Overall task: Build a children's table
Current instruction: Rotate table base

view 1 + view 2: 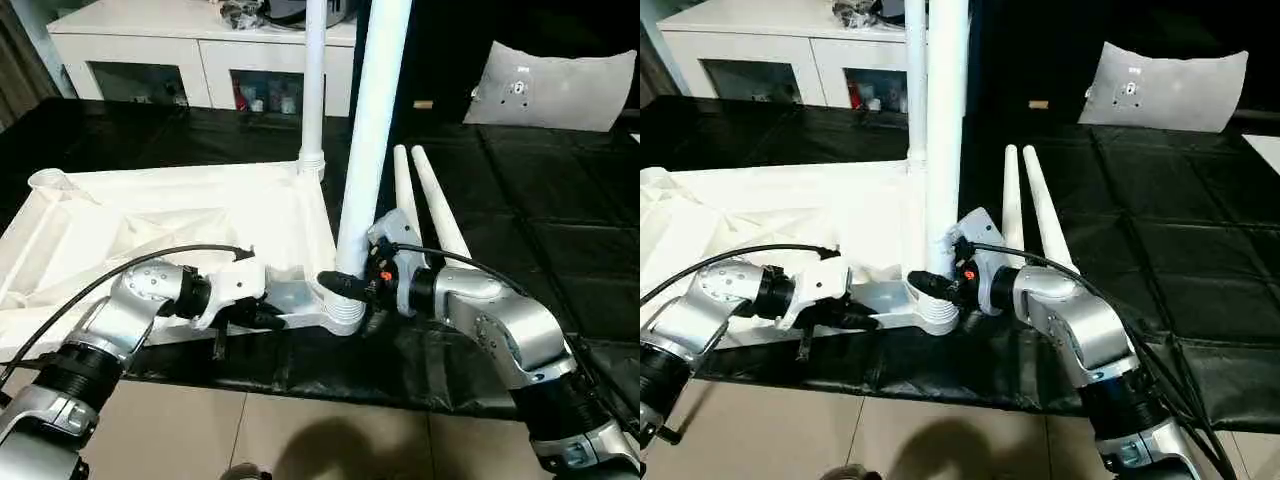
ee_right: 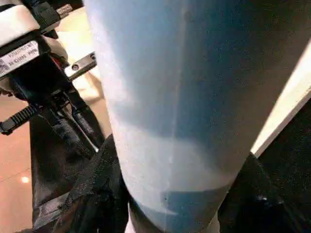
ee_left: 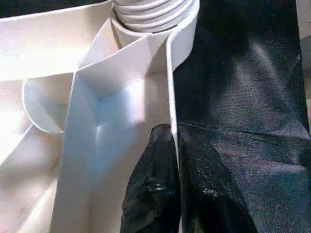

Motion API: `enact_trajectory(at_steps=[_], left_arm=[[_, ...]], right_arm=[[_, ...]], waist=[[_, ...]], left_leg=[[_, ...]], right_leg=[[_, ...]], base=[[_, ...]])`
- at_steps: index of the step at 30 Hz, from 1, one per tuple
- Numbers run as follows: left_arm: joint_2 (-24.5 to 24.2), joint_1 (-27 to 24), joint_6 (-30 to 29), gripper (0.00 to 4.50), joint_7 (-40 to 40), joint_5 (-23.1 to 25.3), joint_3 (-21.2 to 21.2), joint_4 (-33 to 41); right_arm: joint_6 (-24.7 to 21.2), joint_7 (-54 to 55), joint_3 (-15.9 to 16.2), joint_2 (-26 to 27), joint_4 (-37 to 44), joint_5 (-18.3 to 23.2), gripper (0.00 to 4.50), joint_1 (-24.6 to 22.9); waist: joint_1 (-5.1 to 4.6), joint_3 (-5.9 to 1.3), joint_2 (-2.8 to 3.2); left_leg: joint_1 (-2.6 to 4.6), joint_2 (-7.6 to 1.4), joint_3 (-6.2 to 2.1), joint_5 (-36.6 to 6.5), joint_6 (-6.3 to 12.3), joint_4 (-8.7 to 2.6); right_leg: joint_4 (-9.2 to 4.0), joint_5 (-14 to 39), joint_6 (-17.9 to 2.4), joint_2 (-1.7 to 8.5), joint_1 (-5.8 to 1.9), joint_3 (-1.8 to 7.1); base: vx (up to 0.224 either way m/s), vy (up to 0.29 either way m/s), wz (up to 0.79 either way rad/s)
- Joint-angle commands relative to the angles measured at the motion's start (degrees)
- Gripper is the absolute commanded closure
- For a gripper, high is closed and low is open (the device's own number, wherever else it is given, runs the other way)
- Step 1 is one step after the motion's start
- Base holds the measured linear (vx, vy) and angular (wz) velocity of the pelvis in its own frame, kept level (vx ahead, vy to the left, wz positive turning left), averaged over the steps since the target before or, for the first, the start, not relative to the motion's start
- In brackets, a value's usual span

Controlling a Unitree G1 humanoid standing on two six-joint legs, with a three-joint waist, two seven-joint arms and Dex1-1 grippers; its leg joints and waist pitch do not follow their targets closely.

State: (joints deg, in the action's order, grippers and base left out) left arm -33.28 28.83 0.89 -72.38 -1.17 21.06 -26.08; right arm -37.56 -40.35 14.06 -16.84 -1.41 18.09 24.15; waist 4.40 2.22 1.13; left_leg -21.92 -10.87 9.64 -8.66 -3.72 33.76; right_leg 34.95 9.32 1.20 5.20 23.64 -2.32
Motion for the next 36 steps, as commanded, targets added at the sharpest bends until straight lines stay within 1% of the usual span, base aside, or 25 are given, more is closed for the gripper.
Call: enact_trajectory(at_steps=[1, 8, 10, 11, 12, 13, 14, 15, 16, 17, 19, 20, 21, 22, 23, 24, 25, 26, 27, 28, 30, 31, 33, 35, 36], left_arm=[[0.3, -0.6, -0.1, 4.5, -2.5, 0.2, 1.7, 0.8], [0.7, -0.2, -0.3, 4.5, -2.3, 0.3, 1.4, 1.1], [0.9, -0.1, -0.1, 4.5, -1.9, 0.5, 1.0, 0.7], [0.9, 0.0, -0.1, 4.5, -1.8, 0.5, 1.0, 0.7], [0.9, 0.0, -0.1, 4.5, -1.5, 0.4, 0.7, 0.5], [0.9, 0.0, -0.1, 4.5, -1.5, 0.4, 0.7, 0.5], [1.1, 0.0, -0.3, 4.5, -1.1, 0.1, 0.3, 0.3], [1.1, 0.0, -0.3, 4.5, -1.1, 0.1, 0.3, 0.3], [1.3, 0.1, -0.4, 4.5, -0.6, -0.1, -0.2, 0.2], [1.5, 0.2, -0.6, 4.5, -0.2, -0.4, -0.6, 0.0], [1.6, 0.2, -0.7, 4.5, 0.0, -0.5, -0.9, -0.2], [1.7, 0.3, -0.7, 4.5, 0.2, -0.5, -1.1, -0.3], [1.7, 0.4, -0.6, 4.5, 0.2, -0.3, -1.1, -0.5], [1.7, 0.4, -0.6, 4.5, 0.2, -0.3, -1.1, -0.5], [1.7, 0.5, -0.3, 4.5, 0.3, -0.1, -1.0, -0.7], [1.6, 0.6, 0.0, 4.5, 0.5, 0.1, -1.0, -0.9], [1.6, 0.6, 0.0, 4.5, 0.5, 0.1, -1.0, -0.9], [1.7, 0.7, 0.3, 4.5, 0.7, 0.5, -0.9, -1.1], [1.7, 0.8, 0.4, 4.5, 0.7, 0.6, -0.9, -1.2], [1.7, 0.8, 0.4, 4.5, 0.7, 0.6, -0.9, -1.2], [1.9, 1.0, 0.6, 4.5, 1.1, 0.9, -0.8, -1.5], [2.0, 1.0, 0.7, 4.5, 1.2, 1.0, -0.8, -1.6], [2.0, 1.0, 0.7, 4.5, 1.2, 1.1, -0.7, -1.6], [2.1, 1.0, 0.8, 4.5, 1.2, 1.2, -0.6, -1.7], [2.0, 1.2, 1.0, 4.5, 1.1, 1.4, -0.5, -1.8]], right_arm=[[-0.3, -0.1, 0.6, 0.5, -2.6, -0.2, 2.6, -0.8], [-0.1, -1.2, -0.3, 0.9, -5.2, 0.6, 2.6, -1.7], [0.2, -1.1, -1.6, 1.0, -6.2, 1.3, 2.6, -3.0], [0.3, -1.1, -1.9, 1.1, -6.3, 1.5, 2.6, -3.3], [0.5, -0.9, -3.0, 1.4, -6.5, 2.2, 2.6, -4.4], [0.5, -0.9, -3.0, 1.4, -6.5, 2.2, 2.6, -4.4], [1.1, -0.6, -4.1, 1.9, -6.8, 2.8, 2.6, -5.6], [1.1, -0.6, -4.1, 1.9, -6.8, 2.8, 2.6, -5.6], [2.0, -0.3, -5.0, 2.3, -6.9, 3.1, 2.6, -6.8], [4.2, 0.8, -6.5, 3.3, -7.5, 3.2, 2.6, -8.5], [5.7, 1.6, -7.3, 4.0, -7.9, 3.2, 2.6, -9.5], [7.2, 1.9, -7.7, 4.3, -7.9, 3.0, 2.6, -10.5], [9.0, 2.0, -7.6, 4.6, -7.4, 2.7, 2.6, -11.9], [9.0, 2.0, -7.6, 4.6, -7.4, 2.7, 2.6, -11.9], [11.5, 2.1, -6.2, 3.9, -6.4, 1.1, 2.6, -13.2], [14.7, 2.4, -3.6, 2.4, -5.8, -2.0, 2.6, -14.1], [14.7, 2.4, -3.6, 2.4, -5.8, -2.0, 2.6, -14.1], [18.5, 2.8, -0.5, 0.6, -5.6, -6.3, 2.6, -14.6], [19.2, 3.0, 0.2, 0.2, -5.8, -7.3, 2.6, -14.5], [19.2, 3.0, 0.2, 0.2, -5.8, -7.3, 2.6, -14.5], [21.6, 2.7, 0.7, 0.3, -6.9, -9.1, 2.6, -14.3], [22.5, 2.4, 0.9, 0.3, -7.3, -9.6, 2.6, -14.2], [23.0, 2.0, 1.3, 0.3, -7.7, -9.9, 2.6, -14.0], [23.7, 1.6, 2.0, 0.2, -8.4, -10.0, 2.6, -13.3], [24.0, 1.0, 2.7, 0.0, -9.1, -10.0, 2.6, -12.5]], waist=[[-0.01, -2.9, 0.27], [-0.02, -2.78, 0.2], [0.04, -2.78, 0.49], [0.14, -2.8, 0.43], [0.3, -2.84, 0.78], [0.4, -2.82, 0.58], [0.51, -2.88, 1.12], [0.38, -2.79, 0.86], [0.47, -2.8, 0.84], [0.62, -2.89, 1.29], [0.56, -2.85, 0.88], [0.58, -2.76, 1.38], [0.59, -2.77, 1.26], [0.59, -2.77, 1.26], [0.55, -2.63, 1.52], [0.63, -2.52, 1.42], [0.56, -2.52, 1.37], [0.55, -2.43, 1.4], [0.38, -2.41, 1.34], [0.32, -2.33, 1.35], [0.02, -1.96, 1.47], [-0.24, -1.75, 1.68], [-0.72, -1.95, 1.82], [-1.02, -1.78, 2.19], [-1.32, -1.65, 2.11]], left_leg=[[1.5, -1.3, -0.81, -28.0, -3.89, -4.91], [1.52, -1.33, -0.74, -28.1, -3.76, -4.99], [1.64, -1.36, -0.81, -28.8, -3.89, -4.99], [1.71, -1.41, -0.76, -29.0, -3.83, -4.97], [1.72, -1.39, -0.83, -29.1, -3.92, -5.01], [1.75, -1.42, -0.8, -29.4, -3.91, -5.05], [1.7, -1.38, -0.94, -29.5, -4.12, -5.15], [1.67, -1.4, -0.84, -29.8, -4.1, -5.19], [1.79, -1.42, -0.83, -30.2, -4.09, -5.15], [1.76, -1.4, -0.97, -30.4, -4.17, -5.16], [1.71, -1.37, -0.92, -30.7, -4.04, -5.21], [1.73, -1.43, -0.97, -31.3, -4.13, -5.35], [1.84, -1.41, -1.06, -31.9, -4.1, -5.28], [1.84, -1.41, -1.06, -31.9, -4.1, -5.28], [1.82, -1.33, -1.14, -32.5, -3.99, -5.37], [1.83, -1.43, -1.15, -33.1, -4.1, -5.4], [1.92, -1.37, -1.17, -33.3, -4.09, -5.41], [1.81, -1.39, -1.27, -33.5, -4.11, -5.47], [1.93, -1.29, -1.26, -33.9, -3.97, -5.47], [2.17, -1.24, -1.29, -34.4, -3.71, -5.46], [2.66, -1.09, -1.5, -36.4, -3.55, -5.54], [3.42, -1.07, -1.64, -38.6, -3.46, -5.42], [3.2, -1.39, -2.08, -40.2, -3.35, -6.17], [3.82, -1.59, -2.16, -42.7, -3.56, -6.52], [3.9, -1.53, -2.2, -43.6, -3.62, -6.55]], right_leg=[[-5.31, 28.5, -6.7, 2.39, -1.08, 1.55], [-5.44, 28.5, -7.0, 2.4, -1.06, 1.6], [-5.5, 28.7, -7.1, 2.44, -1.02, 1.58], [-5.58, 28.5, -7.1, 2.43, -0.94, 1.61], [-5.53, 28.3, -7.2, 2.45, -1.0, 1.61], [-5.61, 28.1, -7.2, 2.39, -0.97, 1.58], [-5.4, 27.5, -7.4, 2.4, -1.14, 1.55], [-5.63, 27.6, -7.3, 2.37, -1.06, 1.58], [-5.66, 27.8, -7.3, 2.39, -0.94, 1.55], [-5.6, 28.0, -7.5, 2.58, -1.07, 1.54], [-5.75, 28.4, -7.3, 2.49, -1.05, 1.47], [-5.9, 28.8, -7.2, 2.5, -0.97, 1.47], [-5.96, 29.7, -7.0, 2.56, -0.97, 1.4], [-5.96, 29.7, -7.0, 2.56, -0.97, 1.4], [-6.09, 31.1, -6.6, 2.55, -0.93, 1.36], [-6.41, 32.5, -5.8, 2.58, -0.76, 1.31], [-6.46, 32.9, -5.5, 2.54, -0.81, 1.28], [-6.48, 33.6, -5.2, 2.59, -0.83, 1.26], [-6.71, 35.1, -4.7, 2.56, -0.82, 1.14], [-7.0, 36.5, -4.4, 2.63, -0.75, 1.06], [-7.93, 40.8, -3.2, 2.66, -0.73, 0.46], [-8.7, 43.0, -2.4, 2.55, -0.42, -0.14], [-8.58, 39.6, -2.9, 2.51, -1.48, -0.81], [-8.71, 37.1, -4.0, 2.34, -1.36, -1.12], [-8.76, 36.6, -4.4, 2.4, -1.35, -1.22]], base=[[0.0, 0.0, 0.0], [0.0, 0.0, 0.0], [0.0, 0.0, 0.0], [0.0, 0.0, 0.0], [0.0, 0.0, 0.0], [0.0, 0.0, 0.0], [0.0, 0.0, 0.0], [0.0, 0.0, 0.0], [0.0, 0.0, 0.0], [0.0, 0.0, 0.0], [0.0, 0.0, 0.0], [0.0, 0.0, 0.0], [0.0, 0.0, 0.0], [0.0, 0.0, 0.0], [0.0, 0.0, 0.0], [0.0, 0.0, 0.0], [0.0, 0.0, 0.0], [0.0, 0.0, 0.0], [0.0, 0.0, 0.0], [0.0, 0.0, 0.0], [0.0, 0.0, 0.0], [0.0, 0.0, 0.0], [0.0, 0.0, 0.0], [0.0, 0.0, 0.0], [0.0, 0.0, 0.0]])
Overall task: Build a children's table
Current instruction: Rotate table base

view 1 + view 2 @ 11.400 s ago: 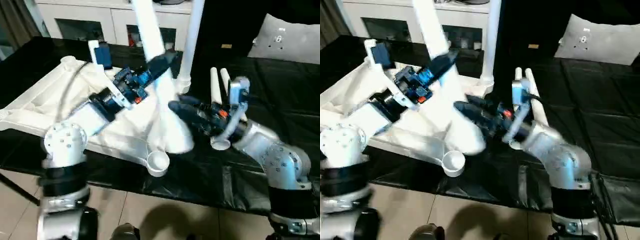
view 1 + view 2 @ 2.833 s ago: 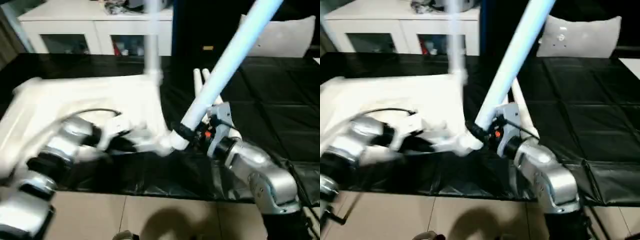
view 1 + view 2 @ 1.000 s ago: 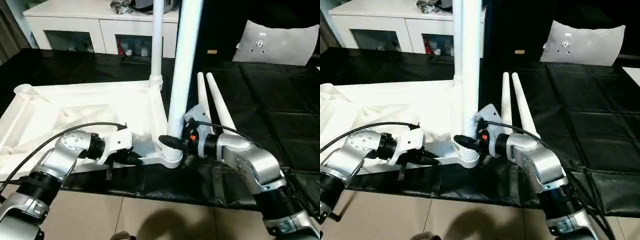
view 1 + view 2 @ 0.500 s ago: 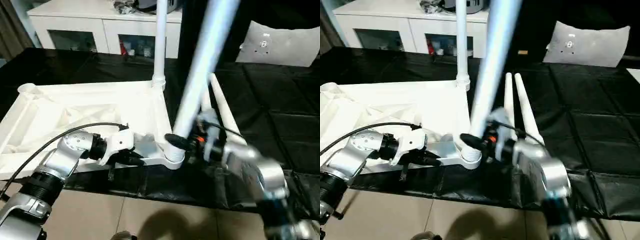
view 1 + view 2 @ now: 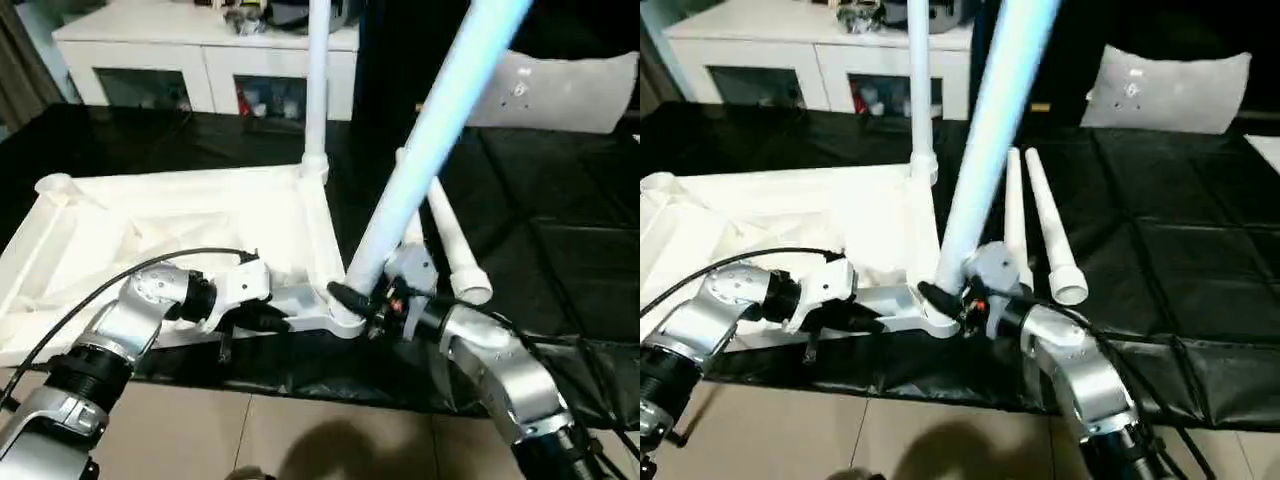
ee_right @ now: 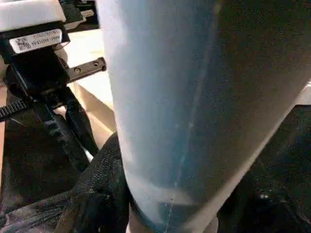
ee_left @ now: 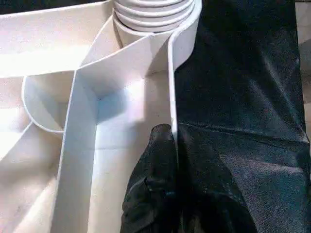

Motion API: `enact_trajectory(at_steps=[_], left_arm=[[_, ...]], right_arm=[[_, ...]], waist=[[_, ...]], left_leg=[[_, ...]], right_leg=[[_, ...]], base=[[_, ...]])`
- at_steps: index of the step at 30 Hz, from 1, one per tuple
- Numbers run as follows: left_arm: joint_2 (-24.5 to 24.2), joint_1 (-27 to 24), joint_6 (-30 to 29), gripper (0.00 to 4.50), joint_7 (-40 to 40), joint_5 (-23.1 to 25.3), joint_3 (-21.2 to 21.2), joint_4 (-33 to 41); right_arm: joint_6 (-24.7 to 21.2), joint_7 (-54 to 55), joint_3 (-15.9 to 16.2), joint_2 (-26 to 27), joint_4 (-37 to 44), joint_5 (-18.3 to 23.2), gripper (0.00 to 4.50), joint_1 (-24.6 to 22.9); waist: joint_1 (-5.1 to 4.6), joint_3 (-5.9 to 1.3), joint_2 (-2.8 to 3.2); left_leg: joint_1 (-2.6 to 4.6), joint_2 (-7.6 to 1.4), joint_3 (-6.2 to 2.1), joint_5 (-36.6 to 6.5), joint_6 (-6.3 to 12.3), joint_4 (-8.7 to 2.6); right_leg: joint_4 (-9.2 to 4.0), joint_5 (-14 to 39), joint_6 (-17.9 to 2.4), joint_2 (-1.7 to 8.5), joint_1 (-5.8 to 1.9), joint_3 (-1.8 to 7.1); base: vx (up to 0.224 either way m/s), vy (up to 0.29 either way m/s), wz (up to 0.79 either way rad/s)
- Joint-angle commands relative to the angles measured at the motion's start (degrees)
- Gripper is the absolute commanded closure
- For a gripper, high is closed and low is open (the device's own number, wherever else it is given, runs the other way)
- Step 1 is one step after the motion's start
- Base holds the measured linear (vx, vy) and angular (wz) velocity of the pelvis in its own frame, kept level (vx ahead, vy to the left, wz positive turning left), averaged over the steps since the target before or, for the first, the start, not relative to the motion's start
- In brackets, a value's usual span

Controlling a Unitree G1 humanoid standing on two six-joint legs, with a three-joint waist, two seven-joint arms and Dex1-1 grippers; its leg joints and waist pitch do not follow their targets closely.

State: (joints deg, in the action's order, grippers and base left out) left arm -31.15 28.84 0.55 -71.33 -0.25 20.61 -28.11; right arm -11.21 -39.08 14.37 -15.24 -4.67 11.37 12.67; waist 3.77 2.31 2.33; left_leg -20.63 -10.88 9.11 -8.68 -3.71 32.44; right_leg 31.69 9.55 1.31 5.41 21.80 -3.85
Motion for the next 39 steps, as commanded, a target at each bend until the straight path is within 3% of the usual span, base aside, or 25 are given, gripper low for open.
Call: enact_trajectory(at_steps=[1, 4, 7, 8, 10, 11, 12, 16, 23, 25, 27, 29, 30, 31, 32, 33, 34, 35, 36, 37, 38, 39], left_arm=[[-0.1, 1.2, 1.3, 4.5, 0.0, 0.5, -0.1, 0.3], [-0.2, 2.3, 2.4, 4.5, -1.0, 0.9, 0.2, -1.0], [-0.3, 4.2, 3.8, 4.5, -2.4, 1.1, 0.3, -3.1], [-0.4, 4.5, 4.0, 4.5, -2.8, 1.1, 0.3, -3.4], [-0.4, 5.4, 4.4, 4.5, -3.9, 0.9, 0.3, -4.0], [-0.3, 6.1, 4.3, 4.5, -4.9, 0.5, 0.3, -4.3], [-0.3, 6.4, 4.4, 4.5, -5.1, 0.5, 0.4, -4.5], [-0.4, 9.7, 6.4, 4.5, -6.9, 1.2, 0.6, -8.1], [-1.2, 13.8, 9.6, 4.5, -6.8, 3.3, 0.2, -14.4], [-1.6, 14.1, 9.8, 4.5, -6.8, 3.3, 0.0, -15.1], [-1.9, 14.0, 9.9, 4.5, -6.9, 3.1, -0.3, -15.4], [-2.2, 13.3, 9.8, 4.5, -7.1, 2.7, -0.8, -14.9], [-2.5, 12.3, 9.4, 4.5, -7.3, 2.1, -1.4, -14.0], [-2.6, 12.1, 9.3, 4.5, -7.3, 2.1, -1.4, -13.8], [-3.2, 10.0, 7.3, 4.5, -7.3, 0.9, -2.4, -10.7], [-3.9, 6.9, 4.4, 4.5, -6.2, -0.1, -3.5, -6.0], [-4.3, 5.1, 2.5, 4.5, -5.4, -0.6, -4.1, -3.4], [-4.4, 4.9, 2.3, 4.5, -5.3, -0.7, -4.2, -3.0], [-4.8, 0.9, -2.1, 4.5, -2.2, -1.1, -5.7, 3.6], [-4.8, 0.9, -2.1, 4.5, -2.2, -1.1, -5.7, 3.6], [-3.7, -5.3, -10.3, 4.5, 4.1, -1.6, -8.4, 14.3], [-3.6, -5.4, -10.5, 4.5, 4.2, -1.6, -8.5, 14.6]], right_arm=[[-2.4, -0.3, 2.4, -1.6, -5.8, -3.2, 2.6, -1.0], [-3.5, -4.0, 3.9, -1.9, -6.9, -2.8, 2.61, 0.7], [-6.3, -7.6, 5.0, -2.6, -6.7, -1.6, 2.61, 0.6], [-7.1, -8.4, 5.2, -2.9, -6.5, -1.2, 2.61, 0.4], [-7.4, -9.9, 6.1, -3.4, -6.5, -0.7, 2.61, 0.2], [-8.5, -10.6, 6.4, -3.6, -6.3, 0.0, 2.61, 0.0], [-8.6, -10.8, 6.6, -3.6, -6.4, 0.0, 2.61, 0.0], [-10.0, -12.1, 8.0, -3.4, -6.3, -0.2, 2.61, 0.3], [-11.4, -11.6, 9.7, -2.4, -3.9, -0.7, 2.61, 0.7], [-11.2, -11.2, 10.3, -1.9, -4.2, -1.3, 2.61, 1.3], [-11.1, -10.6, 10.5, -1.3, -4.7, -1.9, 2.61, 2.0], [-11.0, -10.0, 10.3, -0.7, -5.4, -2.4, 2.61, 2.6], [-10.7, -9.1, 10.1, -0.2, -6.1, -3.0, 2.61, 3.3], [-10.6, -9.1, 10.1, -0.1, -6.1, -3.1, 2.61, 3.4], [-10.0, -7.9, 9.6, 0.6, -7.4, -3.7, 2.61, 4.2], [-9.5, -5.4, 8.8, 1.6, -9.3, -4.7, 2.61, 5.3], [-9.5, -4.4, 8.1, 2.4, -10.0, -4.7, 2.61, 5.8], [-9.5, -4.3, 8.0, 2.4, -10.1, -4.7, 2.61, 5.9], [-9.6, -2.6, 6.8, 3.7, -11.2, -4.5, 2.61, 6.7], [-9.6, -2.6, 6.8, 3.7, -11.2, -4.5, 2.61, 6.7], [-9.0, -0.7, 6.0, 4.6, -12.7, -5.3, 2.61, 7.7], [-8.9, -0.7, 6.0, 4.6, -12.7, -5.3, 2.61, 7.7]], waist=[[-0.84, -1.69, 0.92], [-1.29, -1.18, 0.59], [-1.4, -0.72, 1.08], [-1.33, -0.72, 1.1], [-1.21, -0.53, 1.07], [-1.17, 0.01, 1.63], [-1.25, -0.05, 1.31], [-1.29, 0.76, 1.65], [-1.03, 1.59, 1.32], [-1.07, 1.89, 1.02], [-1.1, 2.09, 1.18], [-1.58, 2.36, 0.42], [-1.59, 2.43, 0.58], [-2.0, 2.79, 1.05], [-2.49, 2.85, 1.41], [-2.35, 2.63, 1.9], [-1.3, 3.36, 2.59], [1.53, 3.16, 3.5], [1.16, 2.31, 1.77], [0.4, 3.42, -2.6], [-0.43, 3.29, -2.47], [0.18, 3.69, -1.83]], left_leg=[[2.55, -1.49, -1.75, -43.7, -3.66, -5.25], [2.62, -1.24, -1.7, -43.6, -3.2, -5.04], [2.95, -1.02, -1.81, -43.1, -2.65, -4.8], [2.79, -1.23, -1.85, -42.8, -2.56, -5.15], [2.61, -1.26, -1.76, -42.0, -2.37, -5.44], [2.67, -1.28, -1.84, -42.4, -2.43, -5.54], [2.62, -1.3, -1.81, -42.4, -2.36, -5.58], [2.27, -1.34, -2.04, -42.9, -2.41, -6.0], [2.35, -1.09, -1.94, -39.5, -1.7, -6.19], [2.26, -1.07, -2.05, -39.1, -1.57, -6.38], [2.12, -1.15, -2.33, -39.5, -1.78, -6.55], [2.32, -1.18, -2.59, -41.3, -1.89, -6.63], [2.5, -1.11, -2.72, -41.6, -1.91, -6.5], [2.61, -1.01, -2.83, -42.1, -1.92, -6.51], [2.23, -1.45, -3.25, -43.7, -2.32, -7.03], [-0.35, -3.07, -4.1, -47.7, -3.21, -9.35], [-3.48, -4.48, -3.86, -53.6, -3.94, -13.49], [-4.99, -3.69, -0.34, -57.0, -5.48, -15.32], [-2.28, -2.76, 0.45, -51.4, -4.55, -14.17], [6.57, 1.43, -0.98, -29.2, -5.06, 0.48], [2.92, 4.01, -3.89, -5.5, 0.36, 6.31], [-2.43, 1.13, -4.99, -5.8, -1.31, 2.6]], right_leg=[[-5.49, 36.6, -4.5, 2.23, 0.39, 0.28], [-6.11, 40.4, -3.4, 2.45, 0.66, 0.11], [-6.78, 42.4, -2.4, 2.47, 0.67, -0.36], [-6.61, 41.2, -2.7, 2.58, 0.33, -0.22], [-6.6, 40.6, -3.1, 2.66, 0.39, 0.13], [-6.56, 40.9, -3.2, 2.74, 0.71, 0.31], [-6.64, 40.8, -3.3, 2.64, 0.6, 0.36], [-6.34, 41.1, -3.4, 2.82, 0.64, 0.68], [-6.94, 44.1, -3.0, 3.2, 0.8, 1.15], [-7.16, 45.2, -2.7, 3.22, 0.69, 1.02], [-7.08, 45.9, -2.6, 3.36, 0.63, 0.93], [-7.65, 47.4, -1.8, 3.19, 0.65, 0.15], [-7.69, 47.8, -1.8, 3.28, 0.74, -0.14], [-8.37, 48.6, -1.1, 3.06, 0.72, -1.02], [-7.96, 46.1, -1.3, 3.1, -0.36, -2.3], [-3.23, 38.0, -2.3, 3.12, -3.72, -2.12], [3.01, 30.8, -4.0, 1.68, -6.11, -1.87], [7.85, 13.5, -6.1, -0.57, -5.38, -1.48], [7.37, 17.4, -5.6, -0.31, -3.86, 0.87], [-8.11, 56.4, -3.4, 5.76, 5.45, 2.09], [-9.52, 68.4, -3.7, 8.22, 3.45, 4.77], [-5.48, 57.2, -2.9, 10.26, -3.46, 4.11]], base=[[0.0, 0.0, 0.0], [0.0, 0.0, 0.0], [0.0, 0.0, 0.0], [0.0, 0.0, 0.0], [0.0, 0.0, 0.0], [0.0, 0.0, 0.0], [0.0, 0.0, 0.0], [0.0, 0.0, 0.0], [0.0, 0.0, 0.0], [0.0, 0.0, 0.0], [0.0, 0.0, 0.0], [0.0, 0.0, 0.0], [0.0, 0.0, 0.0], [0.0, 0.0, 0.0], [0.0, 0.0, 0.0], [-0.088, -0.017, -0.15], [-0.075, -0.011, -0.13], [-0.07, -0.056, 0.06], [0.0, 0.0, 0.0], [0.026, -0.132, 0.13], [0.119, -0.068, -0.35], [0.119, -0.068, -0.35]])
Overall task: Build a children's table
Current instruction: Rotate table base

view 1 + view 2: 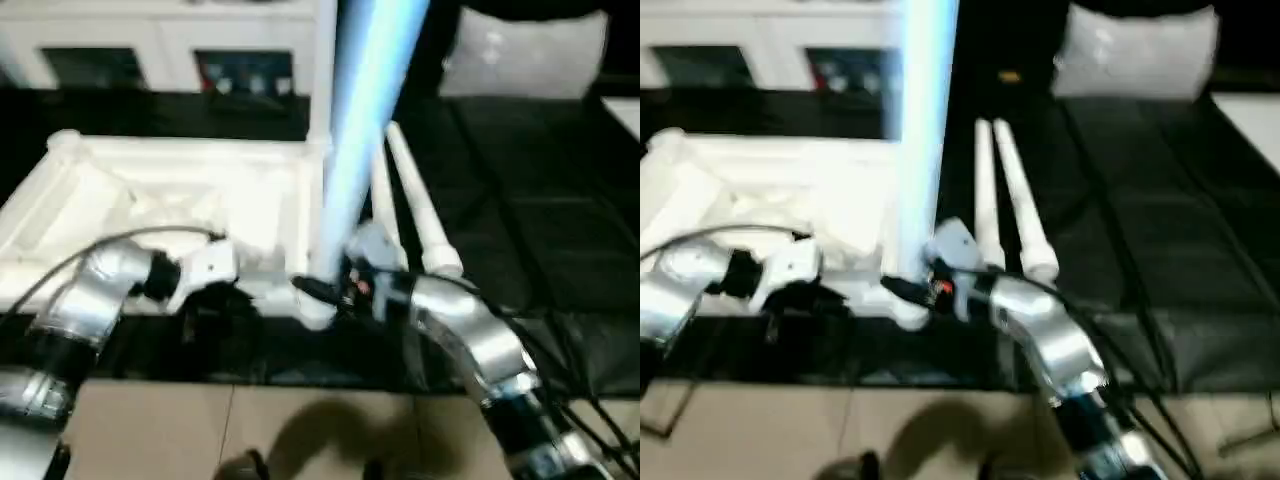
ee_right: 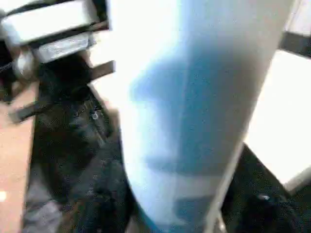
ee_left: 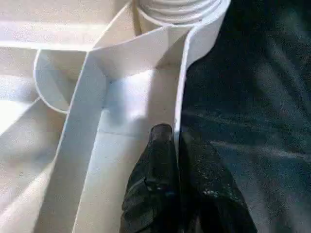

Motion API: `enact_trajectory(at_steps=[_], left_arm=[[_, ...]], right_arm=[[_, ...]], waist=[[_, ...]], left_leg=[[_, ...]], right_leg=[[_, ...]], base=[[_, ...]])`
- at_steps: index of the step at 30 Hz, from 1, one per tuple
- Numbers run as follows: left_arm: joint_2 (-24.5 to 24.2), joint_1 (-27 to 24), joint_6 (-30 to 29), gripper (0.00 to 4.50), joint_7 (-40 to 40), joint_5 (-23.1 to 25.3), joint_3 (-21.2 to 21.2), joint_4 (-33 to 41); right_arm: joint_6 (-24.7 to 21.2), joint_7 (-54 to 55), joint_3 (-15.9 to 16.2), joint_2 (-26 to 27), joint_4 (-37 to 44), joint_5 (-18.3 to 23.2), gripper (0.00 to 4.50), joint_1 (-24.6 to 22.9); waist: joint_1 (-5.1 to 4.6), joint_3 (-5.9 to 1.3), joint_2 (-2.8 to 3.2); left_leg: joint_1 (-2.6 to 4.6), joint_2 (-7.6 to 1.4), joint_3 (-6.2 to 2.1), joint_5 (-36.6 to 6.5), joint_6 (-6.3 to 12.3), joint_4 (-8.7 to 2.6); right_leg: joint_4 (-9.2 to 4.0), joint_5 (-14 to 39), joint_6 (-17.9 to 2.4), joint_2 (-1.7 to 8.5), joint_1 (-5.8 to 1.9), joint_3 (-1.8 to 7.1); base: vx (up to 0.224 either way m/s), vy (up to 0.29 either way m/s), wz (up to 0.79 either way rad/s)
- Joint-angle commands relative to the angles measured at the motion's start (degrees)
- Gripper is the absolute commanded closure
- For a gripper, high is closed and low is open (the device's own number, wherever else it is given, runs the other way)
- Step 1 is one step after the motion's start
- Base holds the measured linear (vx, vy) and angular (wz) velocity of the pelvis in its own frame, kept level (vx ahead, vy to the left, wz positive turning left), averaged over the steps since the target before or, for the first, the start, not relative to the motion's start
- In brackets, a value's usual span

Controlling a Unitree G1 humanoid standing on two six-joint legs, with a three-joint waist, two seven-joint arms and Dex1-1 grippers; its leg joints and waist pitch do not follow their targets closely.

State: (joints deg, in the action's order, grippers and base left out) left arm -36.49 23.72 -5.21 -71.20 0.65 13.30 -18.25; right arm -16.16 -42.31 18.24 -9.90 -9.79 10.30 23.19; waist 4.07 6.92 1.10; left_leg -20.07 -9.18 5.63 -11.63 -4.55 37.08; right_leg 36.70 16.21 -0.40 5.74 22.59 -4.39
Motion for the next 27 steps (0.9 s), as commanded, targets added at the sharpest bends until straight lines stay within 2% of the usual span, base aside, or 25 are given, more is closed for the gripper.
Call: enact_trajectory(at_steps=[1, 2, 3, 4, 5, 6, 7, 8, 9, 10, 11, 12, 13, 14, 15, 16, 18, 20, 21, 22, 25, 27], left_arm=[[2.2, -1.4, -6.5, 4.5, 5.4, -2.8, -1.7, 7.0], [3.6, -4.0, -10.6, 4.5, 7.8, -3.4, -2.6, 12.4], [4.5, -5.9, -13.3, 4.5, 8.9, -3.2, -2.7, 16.5], [5.0, -7.1, -15.0, 4.5, 9.5, -2.9, -2.7, 19.2], [6.3, -8.5, -17.3, 4.5, 10.7, -1.8, -2.3, 22.7], [7.5, -9.7, -20.4, 4.5, 12.4, -0.7, -1.4, 26.6], [7.6, -9.8, -20.6, 4.5, 12.5, -0.7, -1.4, 26.9], [8.5, -9.8, -22.6, 4.5, 14.2, 0.0, -0.9, 28.4], [8.9, -9.7, -23.2, 4.5, 14.8, 0.2, -0.9, 28.8], [9.7, -9.2, -23.5, 4.5, 16.6, 1.0, -1.0, 28.3], [9.7, -9.2, -23.5, 4.5, 16.6, 1.0, -1.0, 28.3], [9.4, -8.5, -23.1, 4.5, 18.4, 2.5, -0.8, 27.3], [9.0, -8.2, -23.0, 4.5, 18.7, 2.8, -0.8, 26.8], [8.7, -8.0, -23.7, 4.5, 19.3, 3.1, -1.1, 27.0], [8.5, -7.9, -23.8, 4.5, 19.4, 3.2, -1.3, 27.0], [7.9, -7.8, -24.4, 4.5, 19.7, 3.6, -1.5, 27.3], [7.4, -7.9, -25.1, 4.5, 19.9, 3.8, -1.5, 27.9], [5.9, -7.5, -22.4, 4.5, 19.1, 4.1, -1.4, 27.0], [4.8, -7.0, -19.9, 4.5, 18.5, 4.5, -1.1, 25.6], [4.8, -7.0, -19.9, 4.5, 18.5, 4.5, -1.1, 25.6], [2.1, -4.5, -13.1, 4.5, 17.4, 5.8, -0.6, 19.8], [1.2, -2.9, -10.6, 4.5, 17.7, 6.3, -0.9, 16.7]], right_arm=[[-3.8, 2.8, 2.0, -0.6, -8.0, -4.6, 2.61, -2.6], [-3.2, 4.1, 1.3, -0.1, -8.8, -5.0, 2.61, -2.2], [-3.1, 5.0, 0.8, 0.3, -9.4, -4.9, 2.61, -1.9], [-3.2, 5.6, 0.4, 0.6, -9.7, -4.8, 2.61, -1.7], [-3.1, 6.5, -0.2, 1.1, -10.2, -4.6, 2.61, -1.5], [-2.8, 7.6, -0.8, 1.7, -10.9, -4.4, 2.61, -1.2], [-2.8, 7.6, -0.9, 1.8, -11.0, -4.4, 2.61, -1.1], [-2.3, 8.1, -1.2, 2.2, -11.4, -4.3, 2.61, -0.9], [-2.2, 8.2, -1.2, 2.3, -11.5, -4.2, 2.61, -0.9], [-1.7, 8.2, -1.3, 2.7, -11.6, -3.9, 2.61, -0.9], [-1.7, 8.2, -1.3, 2.7, -11.6, -3.9, 2.61, -0.9], [-1.4, 8.1, -1.3, 3.2, -11.6, -3.5, 2.61, -1.2], [-1.2, 8.0, -1.4, 3.3, -11.5, -3.5, 2.61, -1.3], [-0.9, 8.1, -1.6, 3.5, -11.5, -3.5, 2.61, -1.5], [-0.8, 8.1, -1.8, 3.7, -11.5, -3.4, 2.61, -1.6], [-0.5, 8.3, -2.5, 4.1, -11.6, -2.9, 2.61, -1.8], [-0.1, 8.5, -3.0, 4.4, -11.7, -2.6, 2.61, -1.9], [1.1, 8.9, -5.0, 5.1, -11.7, -1.1, 2.61, -1.9], [2.0, 9.0, -5.8, 5.3, -11.4, -0.5, 2.61, -2.0], [2.0, 9.0, -5.8, 5.3, -11.4, -0.5, 2.61, -2.0], [4.3, 8.9, -8.8, 6.0, -9.9, 2.1, 2.61, -2.2], [5.0, 8.8, -10.3, 6.3, -8.7, 3.5, 2.61, -2.5]], waist=[[0.45, -0.82, 0.03], [-0.44, -1.9, -0.06], [-1.06, -2.93, -0.1], [-1.14, -3.24, 1.59], [-1.66, -2.8, 0.82], [-1.62, -2.64, 0.45], [-1.41, -2.0, 0.61], [-1.55, -2.07, -0.33], [-1.3, -2.23, -0.2], [-0.91, -2.48, -0.55], [-0.67, -2.6, -0.43], [-0.37, -2.85, -0.67], [-0.13, -2.94, -0.78], [-0.18, -2.98, -0.91], [-0.13, -3.06, -0.82], [-0.02, -3.22, -0.42], [-0.05, -3.31, -0.57], [0.07, -3.72, -0.22], [0.05, -3.74, -0.36], [0.09, -4.02, -0.23], [0.48, -4.84, 0.27], [0.65, -5.29, 0.04]], left_leg=[[-2.29, -1.84, -1.53, -6.7, -1.0, -5.83], [0.13, -2.94, -0.56, -11.8, -0.21, -8.62], [0.46, -3.56, -0.58, -12.0, -0.14, -9.0], [1.08, -3.81, 0.2, -11.8, 0.27, -9.43], [0.72, -3.81, 0.89, -16.6, 0.92, -9.97], [0.86, -3.71, 1.13, -19.3, 1.03, -9.98], [1.88, -3.48, 1.28, -26.0, 0.23, -10.04], [2.19, -3.29, 1.12, -28.4, -0.05, -10.1], [2.09, -3.38, 0.86, -28.4, -0.25, -10.2], [2.23, -3.42, 1.11, -27.1, 0.1, -10.38], [2.35, -3.4, 1.27, -26.0, 0.32, -10.35], [2.35, -3.41, 1.71, -23.5, 0.72, -10.4], [2.07, -3.46, 2.01, -21.3, 1.08, -10.47], [1.43, -3.47, 2.06, -19.4, 1.29, -10.52], [1.24, -3.51, 2.02, -18.6, 1.28, -10.55], [1.06, -3.59, 1.97, -17.8, 1.15, -10.53], [0.98, -3.61, 2.14, -17.1, 0.89, -10.42], [1.05, -3.59, 2.21, -16.8, 0.71, -10.26], [0.94, -3.57, 2.2, -16.5, 0.8, -10.24], [0.92, -3.56, 2.28, -15.9, 0.8, -10.15], [0.86, -3.48, 2.65, -10.9, 1.01, -9.45], [0.46, -3.2, 2.77, -7.1, 1.05, -8.98]], right_leg=[[-9.46, 43.6, -2.1, 7.84, -3.67, 3.93], [-7.71, 26.2, -5.4, 3.36, -1.92, 3.02], [-6.19, 17.2, -7.5, 2.71, -2.47, 3.25], [-5.65, 6.4, -11.8, 2.38, -2.27, 3.32], [-6.26, 8.1, -12.8, 2.4, -2.48, 3.37], [-6.86, 12.6, -12.2, 2.53, -2.32, 3.53], [-8.15, 23.2, -10.3, 2.79, -1.01, 3.77], [-8.89, 28.1, -7.9, 2.86, -0.96, 3.76], [-8.61, 28.0, -7.5, 2.97, -1.14, 3.84], [-8.86, 26.6, -7.0, 2.85, -0.99, 4.01], [-8.83, 25.2, -7.1, 2.83, -0.9, 4.11], [-8.73, 21.9, -7.6, 2.66, -1.0, 4.2], [-8.47, 19.2, -8.1, 2.58, -1.15, 4.28], [-8.07, 17.4, -8.4, 2.6, -1.6, 4.23], [-7.92, 16.9, -8.5, 2.66, -1.76, 4.19], [-7.81, 16.4, -8.7, 2.7, -1.86, 4.07], [-7.73, 15.0, -9.3, 2.7, -1.86, 4.11], [-7.62, 14.0, -10.0, 2.66, -1.98, 4.04], [-7.62, 13.6, -10.2, 2.59, -2.02, 4.0], [-7.52, 12.6, -10.4, 2.54, -2.06, 3.94], [-6.73, 4.8, -12.0, 2.19, -2.26, 3.9], [-6.04, -1.2, -12.8, 2.04, -2.71, 3.79]], base=[[0.124, 0.061, -0.45], [0.0, 0.0, 0.0], [0.0, 0.0, 0.0], [0.0, 0.0, 0.0], [0.0, 0.0, 0.0], [0.0, 0.0, 0.0], [0.0, 0.0, 0.0], [0.0, 0.0, 0.0], [0.0, 0.0, 0.0], [0.0, 0.0, 0.0], [0.0, 0.0, 0.0], [0.0, 0.0, 0.0], [0.0, 0.0, 0.0], [0.0, 0.0, 0.0], [0.0, 0.0, 0.0], [0.0, 0.0, 0.0], [0.0, 0.0, 0.0], [0.0, 0.0, 0.0], [0.0, 0.0, 0.0], [0.0, 0.0, 0.0], [0.0, 0.0, 0.0], [0.0, 0.0, 0.0]])
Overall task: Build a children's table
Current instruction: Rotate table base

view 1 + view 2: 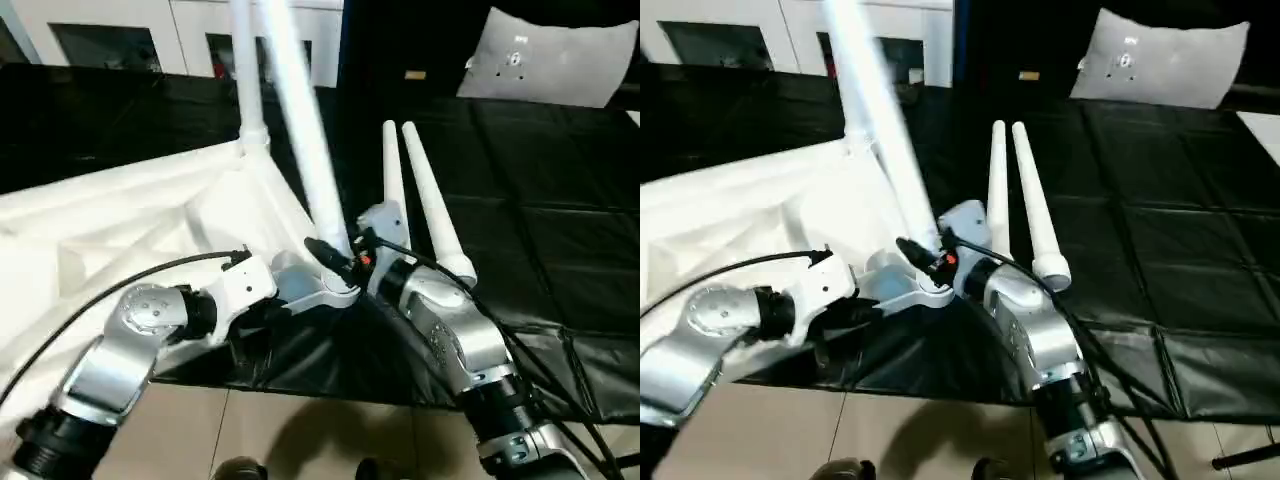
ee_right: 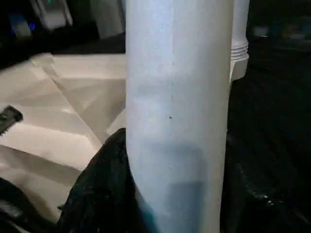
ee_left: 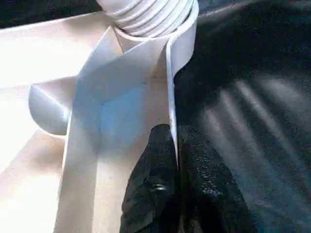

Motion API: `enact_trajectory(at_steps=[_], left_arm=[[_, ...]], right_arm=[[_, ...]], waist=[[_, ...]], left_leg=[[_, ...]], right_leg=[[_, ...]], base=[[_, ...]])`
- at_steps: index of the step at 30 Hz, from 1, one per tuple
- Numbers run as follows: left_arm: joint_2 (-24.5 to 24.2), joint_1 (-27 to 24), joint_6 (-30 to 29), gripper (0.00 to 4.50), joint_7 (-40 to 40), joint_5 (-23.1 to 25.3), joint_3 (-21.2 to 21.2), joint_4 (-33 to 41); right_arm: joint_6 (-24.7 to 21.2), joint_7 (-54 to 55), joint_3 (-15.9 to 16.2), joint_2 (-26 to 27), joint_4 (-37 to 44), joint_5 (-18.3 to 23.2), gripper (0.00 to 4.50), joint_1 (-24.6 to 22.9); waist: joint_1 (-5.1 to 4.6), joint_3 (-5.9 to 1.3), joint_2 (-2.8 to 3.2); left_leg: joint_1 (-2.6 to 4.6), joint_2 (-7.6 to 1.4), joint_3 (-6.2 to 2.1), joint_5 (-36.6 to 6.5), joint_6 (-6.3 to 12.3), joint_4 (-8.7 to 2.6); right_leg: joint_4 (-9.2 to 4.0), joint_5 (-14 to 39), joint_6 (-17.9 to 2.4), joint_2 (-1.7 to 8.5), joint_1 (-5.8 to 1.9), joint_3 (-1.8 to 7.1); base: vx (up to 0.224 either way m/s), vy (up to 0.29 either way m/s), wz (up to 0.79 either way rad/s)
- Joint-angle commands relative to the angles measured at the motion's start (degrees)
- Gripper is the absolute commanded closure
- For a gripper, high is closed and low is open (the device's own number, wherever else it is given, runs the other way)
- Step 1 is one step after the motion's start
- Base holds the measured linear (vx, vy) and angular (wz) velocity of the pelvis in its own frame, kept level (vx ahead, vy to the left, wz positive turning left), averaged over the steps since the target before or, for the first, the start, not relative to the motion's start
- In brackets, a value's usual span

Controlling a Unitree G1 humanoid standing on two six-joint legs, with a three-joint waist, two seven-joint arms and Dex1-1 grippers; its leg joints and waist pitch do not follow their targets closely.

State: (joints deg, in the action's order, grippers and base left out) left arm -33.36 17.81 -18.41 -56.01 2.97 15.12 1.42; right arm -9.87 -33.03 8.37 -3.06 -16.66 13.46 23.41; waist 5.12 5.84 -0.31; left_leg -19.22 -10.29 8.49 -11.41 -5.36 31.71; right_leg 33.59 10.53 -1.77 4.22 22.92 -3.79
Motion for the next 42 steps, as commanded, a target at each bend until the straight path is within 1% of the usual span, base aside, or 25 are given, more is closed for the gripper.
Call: enact_trajectory(at_steps=[1, 3, 4, 5, 7, 8, 9, 11, 13, 15, 17, 18, 19, 21, 22, 24, 25, 27, 32, 34, 37, 38, 39, 41, 42], left_arm=[[-2.6, 4.2, 4.6, 4.5, 2.5, 4.2, -3.0, -5.4], [-3.0, 5.2, 6.3, 4.5, 2.0, 3.5, -3.4, -7.2], [-3.0, 5.3, 6.5, 4.5, 1.9, 3.4, -3.5, -7.4], [-2.8, 6.4, 9.0, 4.5, 1.8, 1.6, -4.4, -9.6], [-2.3, 7.4, 11.0, 4.5, 1.4, -0.5, -5.4, -11.8], [-2.2, 7.5, 10.5, 4.5, 0.8, -1.4, -5.8, -12.0], [-2.4, 7.7, 10.7, 4.22, 0.4, -1.9, -5.9, -12.2], [-2.3, 7.6, 10.9, 3.95, -0.1, -3.3, -6.6, -12.1], [-0.8, 7.6, 7.8, 3.95, 0.0, -7.5, -9.5, -10.5], [0.3, 7.9, 5.7, 3.72, 0.8, -9.9, -11.5, -9.4], [3.9, 11.8, 0.2, 3.53, 7.8, -13.0, -16.3, -8.2], [4.9, 13.4, -0.9, 3.42, 10.5, -12.5, -16.9, -8.6], [6.1, 15.0, -2.1, 3.25, 12.7, -12.3, -17.4, -8.9], [8.9, 18.2, -4.7, 3.25, 17.3, -12.1, -18.2, -9.3], [8.9, 18.2, -4.7, 3.13, 17.3, -12.1, -18.2, -9.3], [14.4, 22.7, -8.3, 3.13, 21.4, -13.5, -17.6, -8.7], [14.9, 23.0, -8.5, 3.13, 21.5, -13.7, -17.5, -8.5], [19.1, 25.2, -10.8, 3.13, 20.8, -17.1, -16.0, -5.0], [20.1, 24.6, -16.3, 3.08, 16.4, -24.4, -13.2, 5.2], [19.0, 22.8, -20.0, 3.08, 13.8, -29.0, -12.4, 11.1], [18.2, 21.6, -21.0, 3.08, 14.9, -27.2, -13.7, 11.5], [16.8, 20.3, -19.4, 3.08, 17.0, -24.1, -15.6, 10.0], [16.0, 19.8, -18.7, 3.08, 18.0, -23.1, -16.4, 9.4], [15.4, 19.1, -17.9, 3.08, 19.9, -21.7, -17.8, 8.5], [14.2, 17.6, -17.9, 2.82, 23.6, -20.4, -19.8, 8.2]], right_arm=[[-0.6, -0.4, -1.5, -0.4, -0.9, 1.1, 2.61, -3.0], [-0.4, -1.0, -2.6, -0.2, 0.2, 2.1, 2.61, -3.4], [-0.4, -1.1, -2.7, -0.2, 0.4, 2.3, 2.61, -3.5], [0.6, -1.4, -4.4, 0.6, 2.3, 4.6, 2.61, -3.5], [0.8, -1.9, -5.7, 1.2, 4.3, 7.1, 2.61, -3.1], [0.4, -2.4, -5.9, 1.4, 5.0, 8.1, 2.61, -2.9], [0.3, -2.5, -6.0, 1.5, 5.7, 8.7, 2.61, -2.6], [0.1, -2.8, -5.9, 1.6, 6.6, 9.0, 2.61, -2.0], [-0.2, -2.9, -5.2, 1.2, 7.6, 8.6, 2.61, -1.5], [-0.6, -3.1, -4.6, 0.9, 8.3, 8.2, 2.61, -1.4], [-1.9, -2.3, -2.6, -0.2, 9.5, 5.4, 2.61, -1.4], [-2.3, -2.0, -2.0, -0.4, 9.8, 4.6, 2.61, -1.4], [-2.7, -1.7, -1.6, -0.4, 10.2, 4.2, 2.61, -1.5], [-3.6, -1.1, -0.8, -0.1, 11.0, 3.9, 2.61, -1.8], [-3.6, -1.1, -0.8, -0.1, 11.0, 3.9, 2.61, -1.8], [-4.5, -0.8, 0.8, 0.3, 11.8, 3.6, 2.61, -2.5], [-4.5, -0.8, 1.0, 0.3, 11.8, 3.5, 2.61, -2.6], [-4.4, -0.4, 1.8, 0.5, 11.3, 2.8, 2.61, -3.0], [-4.7, 0.9, 1.6, 0.5, 10.6, 1.5, 2.61, -3.0], [-4.9, 1.5, 1.3, 0.3, 10.3, 1.1, 2.61, -2.8], [-5.2, 1.9, 1.0, 0.2, 10.8, 1.3, 2.61, -2.8], [-5.7, 2.5, 0.6, 0.0, 11.6, 1.6, 2.61, -2.9], [-5.9, 2.7, 0.4, -0.1, 12.0, 1.6, 2.61, -3.0], [-6.4, 3.3, -0.1, 0.0, 12.7, 1.9, 2.61, -3.2], [-7.4, 4.5, -0.8, 0.0, 14.2, 2.1, 2.61, -3.9]], waist=[[-0.29, -4.53, 1.74], [-0.46, -4.63, 1.59], [-0.46, -4.59, 1.81], [-0.63, -4.85, 2.39], [-0.85, -5.05, 2.35], [-1.03, -5.21, 2.46], [-1.12, -5.32, 2.39], [-1.39, -5.76, 2.17], [-1.2, -6.08, 2.35], [-1.01, -5.9, 2.23], [-0.65, -5.52, 1.47], [-0.35, -5.48, 1.68], [-0.01, -5.3, 1.86], [0.46, -5.22, 1.42], [0.55, -5.23, 1.53], [0.59, -5.4, 1.47], [1.07, -5.6, 1.72], [1.59, -5.91, 1.43], [1.75, -6.21, 1.5], [1.67, -6.08, 1.56], [1.42, -5.76, 1.57], [1.51, -5.76, 1.93], [1.31, -5.61, 1.82], [1.24, -5.69, 1.91], [1.27, -5.84, 2.65]], left_leg=[[-0.4, -2.01, -0.03, -5.4, 1.95, -3.29], [-0.94, -1.84, -0.03, -4.5, 1.93, -3.11], [-1.0, -2.07, -0.05, -5.8, 1.64, -3.21], [-1.05, -2.16, -0.15, -6.6, 0.79, -3.16], [-1.16, -2.17, -0.08, -6.9, 0.2, -2.95], [-1.12, -2.19, -0.03, -6.9, -0.04, -2.85], [-1.17, -2.18, -0.04, -6.2, -0.09, -2.77], [-1.53, -1.94, -0.05, -2.1, 0.4, -2.25], [-1.47, -1.86, 0.11, 0.1, 1.03, -1.86], [-1.32, -1.88, 0.42, -1.2, 1.21, -1.83], [-1.4, -1.98, 0.65, -4.0, 0.71, -1.85], [-1.34, -1.96, 0.62, -4.4, 0.61, -1.83], [-1.2, -1.96, 0.63, -5.7, 0.39, -1.84], [-1.13, -2.11, 0.53, -6.6, -0.28, -1.98], [-1.13, -2.11, 0.52, -6.6, -0.28, -1.97], [-1.28, -2.2, 0.55, -6.1, -0.44, -1.86], [-0.96, -2.36, 0.53, -5.6, -0.23, -1.62], [-1.59, -2.39, 0.35, -3.9, 0.04, -1.43], [-2.06, -2.15, 0.45, -1.4, 0.84, -0.89], [-2.23, -2.11, 0.48, -2.0, 0.65, -0.94], [-2.17, -1.87, 0.66, -3.6, 0.9, -0.94], [-1.96, -1.85, 0.6, -5.0, 0.44, -0.94], [-2.08, -1.84, 0.53, -5.8, 0.09, -1.11], [-1.84, -1.82, 0.53, -6.6, -0.39, -1.11], [-1.7, -1.88, 0.36, -6.7, -0.9, -1.09]], right_leg=[[-2.49, 0.8, -12.0, 3.38, -2.97, 3.09], [-1.97, -1.6, -12.4, 3.25, -3.36, 2.97], [-2.25, 0.8, -12.1, 3.45, -3.31, 2.78], [-2.13, 2.3, -12.2, 3.63, -3.55, 2.85], [-2.15, 2.3, -12.6, 3.61, -3.71, 2.91], [-2.01, 1.4, -13.1, 3.54, -3.68, 2.92], [-1.91, 0.3, -13.3, 3.49, -3.78, 2.9], [-1.22, -5.4, -14.1, 3.25, -4.19, 2.87], [-0.85, -9.0, -15.0, 3.11, -4.04, 2.85], [-0.98, -7.7, -15.8, 3.07, -3.84, 2.78], [-1.53, -0.9, -14.8, 3.15, -3.89, 2.81], [-1.6, 1.3, -14.4, 3.25, -3.87, 2.81], [-2.06, 5.7, -13.0, 3.21, -3.64, 2.81], [-2.32, 11.3, -10.6, 3.28, -3.57, 2.87], [-2.44, 12.0, -10.2, 3.31, -3.5, 2.88], [-2.28, 11.6, -9.5, 3.14, -3.42, 2.89], [-2.38, 10.2, -10.1, 3.36, -3.11, 2.88], [-1.54, 5.2, -11.5, 3.27, -3.39, 2.77], [-0.94, 0.9, -12.4, 3.2, -3.5, 2.69], [-1.01, 2.1, -12.4, 3.28, -3.6, 2.63], [-1.76, 6.1, -10.8, 2.92, -3.49, 2.55], [-2.19, 10.6, -8.9, 2.96, -3.33, 2.55], [-2.46, 12.9, -7.6, 2.87, -3.35, 2.46], [-2.58, 14.9, -6.5, 2.81, -3.16, 2.45], [-2.41, 14.6, -6.1, 2.68, -2.99, 2.4]], base=[[0.0, 0.0, 0.0], [0.0, 0.0, 0.0], [0.0, 0.0, 0.0], [0.0, 0.0, 0.0], [0.0, 0.0, 0.0], [0.0, 0.0, 0.0], [0.0, 0.0, 0.0], [0.0, 0.0, 0.0], [0.0, 0.0, 0.0], [0.0, 0.0, 0.0], [0.0, 0.0, 0.0], [0.0, 0.0, 0.0], [0.0, 0.0, 0.0], [0.0, 0.0, 0.0], [0.0, 0.0, 0.0], [0.0, 0.0, 0.0], [0.0, 0.0, 0.0], [0.0, 0.0, 0.0], [0.0, 0.0, 0.0], [0.0, 0.0, 0.0], [0.0, 0.0, 0.0], [0.0, 0.0, 0.0], [0.0, 0.0, 0.0], [0.0, 0.0, 0.0], [0.0, 0.0, 0.0]])
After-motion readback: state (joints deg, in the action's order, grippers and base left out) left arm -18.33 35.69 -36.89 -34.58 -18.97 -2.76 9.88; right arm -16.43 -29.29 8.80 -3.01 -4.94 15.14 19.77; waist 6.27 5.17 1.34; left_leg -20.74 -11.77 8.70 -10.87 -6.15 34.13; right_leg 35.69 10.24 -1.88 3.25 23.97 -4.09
